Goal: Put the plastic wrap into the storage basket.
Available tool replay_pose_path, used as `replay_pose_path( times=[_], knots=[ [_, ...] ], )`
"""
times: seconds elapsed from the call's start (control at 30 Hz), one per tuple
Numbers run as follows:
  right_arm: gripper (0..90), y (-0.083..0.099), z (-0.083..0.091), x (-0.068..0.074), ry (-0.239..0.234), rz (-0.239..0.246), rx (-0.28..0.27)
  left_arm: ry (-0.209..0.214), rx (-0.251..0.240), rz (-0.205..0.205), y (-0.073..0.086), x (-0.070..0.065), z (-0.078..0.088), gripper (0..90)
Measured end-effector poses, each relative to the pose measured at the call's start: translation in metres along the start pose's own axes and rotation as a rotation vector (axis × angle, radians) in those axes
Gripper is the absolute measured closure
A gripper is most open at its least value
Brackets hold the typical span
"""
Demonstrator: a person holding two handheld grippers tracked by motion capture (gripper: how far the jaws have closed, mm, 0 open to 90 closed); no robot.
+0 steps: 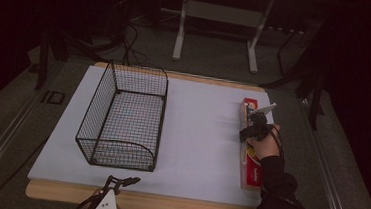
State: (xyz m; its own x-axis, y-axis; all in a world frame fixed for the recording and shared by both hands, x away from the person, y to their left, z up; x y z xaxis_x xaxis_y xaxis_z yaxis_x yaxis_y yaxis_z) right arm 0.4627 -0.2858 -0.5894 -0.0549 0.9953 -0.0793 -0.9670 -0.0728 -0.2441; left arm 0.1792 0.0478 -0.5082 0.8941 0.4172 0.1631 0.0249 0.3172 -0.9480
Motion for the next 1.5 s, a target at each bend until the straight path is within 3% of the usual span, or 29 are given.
replay_pose_path(
  times=[0.33, 0.57, 0.9, 0.97, 1.5],
  knots=[
    [38.2, -0.012, 0.026, 0.005, 0.013, 0.038, -0.041, 0.003, -0.006, 0.008, 0.0, 0.0, 0.0, 1.2],
    [38.4, -0.021, 0.048, 0.017, 0.014, 0.072, -0.072, 0.005, -0.005, 0.005, 0.0, 0.0, 0.0, 1.2],
    [38.6, -0.032, 0.077, 0.048, 0.001, 0.142, -0.111, 0.003, -0.002, 0.001, 0.0, 0.0, 0.001, 1.2],
    [38.7, -0.036, 0.087, 0.062, -0.001, 0.174, -0.128, 0.003, -0.003, 0.005, 0.0, 0.0, 0.0, 1.2],
    [39.0, -0.061, 0.136, 0.136, -0.04, 0.296, -0.201, 0.021, 0.005, 0.005, 0.002, -0.002, 0.0, 1.2]
  ],
)
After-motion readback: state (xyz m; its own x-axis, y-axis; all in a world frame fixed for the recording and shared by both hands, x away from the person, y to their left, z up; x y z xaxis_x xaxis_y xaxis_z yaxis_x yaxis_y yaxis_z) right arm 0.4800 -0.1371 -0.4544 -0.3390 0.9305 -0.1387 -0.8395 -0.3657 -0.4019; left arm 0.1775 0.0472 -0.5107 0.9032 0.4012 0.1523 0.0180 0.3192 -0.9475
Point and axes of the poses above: each handheld gripper's, and its own axes: z roughly backward along the jaws, y roughly out of its underside, x roughly to its left, the point moved 10 cm from there along -z, roughly forward along the jaws, and after that the axes turned 4 degrees about y, right-handed, at the moved point
